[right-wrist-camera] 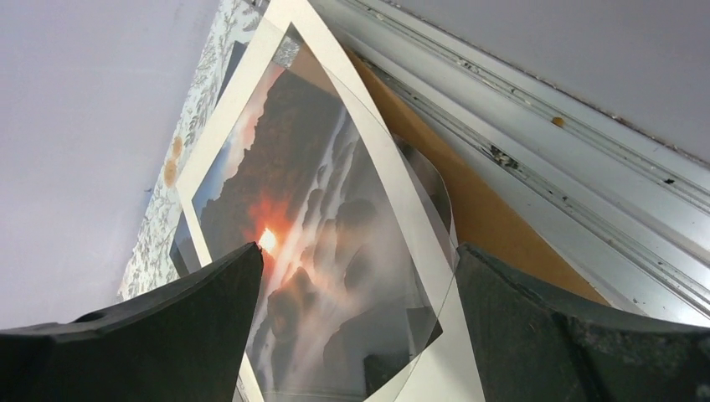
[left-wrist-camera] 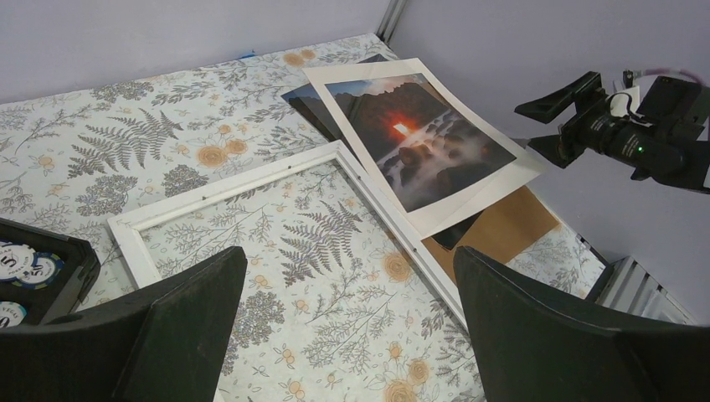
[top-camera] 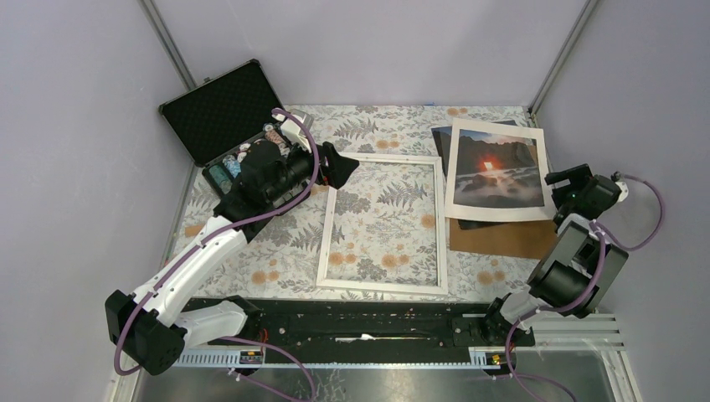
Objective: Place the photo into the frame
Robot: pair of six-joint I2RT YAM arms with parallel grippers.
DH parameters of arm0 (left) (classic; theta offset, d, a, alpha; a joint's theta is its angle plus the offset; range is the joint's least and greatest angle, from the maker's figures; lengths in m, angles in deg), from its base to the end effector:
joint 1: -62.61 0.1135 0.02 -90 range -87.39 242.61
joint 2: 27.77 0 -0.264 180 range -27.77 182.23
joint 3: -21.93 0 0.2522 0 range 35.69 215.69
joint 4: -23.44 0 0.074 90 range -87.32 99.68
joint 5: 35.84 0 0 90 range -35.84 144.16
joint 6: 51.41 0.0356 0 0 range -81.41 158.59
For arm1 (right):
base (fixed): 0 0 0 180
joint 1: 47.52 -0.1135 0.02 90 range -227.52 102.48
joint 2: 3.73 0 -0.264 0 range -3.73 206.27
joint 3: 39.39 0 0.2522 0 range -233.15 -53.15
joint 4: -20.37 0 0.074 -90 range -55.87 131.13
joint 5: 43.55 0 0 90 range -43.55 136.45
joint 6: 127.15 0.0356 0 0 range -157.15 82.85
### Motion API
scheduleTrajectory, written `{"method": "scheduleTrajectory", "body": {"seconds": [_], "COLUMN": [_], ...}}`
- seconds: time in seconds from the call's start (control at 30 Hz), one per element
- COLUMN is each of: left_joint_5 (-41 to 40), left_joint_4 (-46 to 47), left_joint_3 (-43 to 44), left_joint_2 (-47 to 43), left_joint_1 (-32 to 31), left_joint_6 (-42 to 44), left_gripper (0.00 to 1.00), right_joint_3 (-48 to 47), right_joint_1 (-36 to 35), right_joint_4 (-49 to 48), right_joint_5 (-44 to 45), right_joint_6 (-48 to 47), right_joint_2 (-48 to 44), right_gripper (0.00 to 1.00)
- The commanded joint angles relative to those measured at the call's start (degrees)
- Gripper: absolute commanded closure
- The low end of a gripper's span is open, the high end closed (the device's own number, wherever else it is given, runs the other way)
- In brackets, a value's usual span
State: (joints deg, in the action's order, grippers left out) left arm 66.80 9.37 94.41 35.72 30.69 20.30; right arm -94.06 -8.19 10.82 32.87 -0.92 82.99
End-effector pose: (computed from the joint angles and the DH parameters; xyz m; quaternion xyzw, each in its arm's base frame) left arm 0.2162 -0.1439 0.3795 0.1608 0.7193 -0.3582 0.5731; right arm 0.2520 -0.1957 0.2017 0.4539 0.6928 0.0833 0.5541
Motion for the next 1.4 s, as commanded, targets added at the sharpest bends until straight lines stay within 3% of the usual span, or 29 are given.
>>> {"method": "scheduleTrajectory", "body": {"seconds": [0.0,0.4,0.57,0.73,0.9,1.2,1.37], "left_joint_5": [1.2,1.0,0.8,0.6,0.7,0.5,0.3], "left_joint_4": [2.7,2.6,2.6,2.5,2.4,2.4,2.4], "left_joint_3": [0.2,0.1,0.2,0.2,0.3,0.2,0.2], "left_joint_2": [-0.5,-0.1,0.2,-0.2,-0.4,-0.3,-0.2], "left_joint_1": [-0.2,-0.2,-0.2,-0.2,-0.2,-0.2,-0.2], "left_joint_6": [-0.1,0.1,0.1,0.3,0.4,0.4,0.5], "left_gripper": [0.01,0.01,0.01,0.01,0.01,0.01,0.01], "right_joint_3": [-5.0,-8.4,-6.5,-4.3,-6.5,-2.9,-2.6], "right_joint_1": [-1.1,-4.7,-4.9,-5.0,-5.4,-5.6,-6.6], "right_joint_4": [3.4,6.5,4.3,-0.5,1.1,-3.2,-8.5], "right_joint_5": [2.0,3.8,1.3,-2.2,-4.4,-7.3,-6.0], "right_joint_6": [-4.6,-8.3,-2.6,5.3,7.2,12.3,14.3], "right_joint_2": [-3.2,-0.2,-0.4,-2.0,-0.1,4.2,8.9], "right_gripper": [0.08,0.06,0.07,0.14,0.25,0.24,0.33]}}
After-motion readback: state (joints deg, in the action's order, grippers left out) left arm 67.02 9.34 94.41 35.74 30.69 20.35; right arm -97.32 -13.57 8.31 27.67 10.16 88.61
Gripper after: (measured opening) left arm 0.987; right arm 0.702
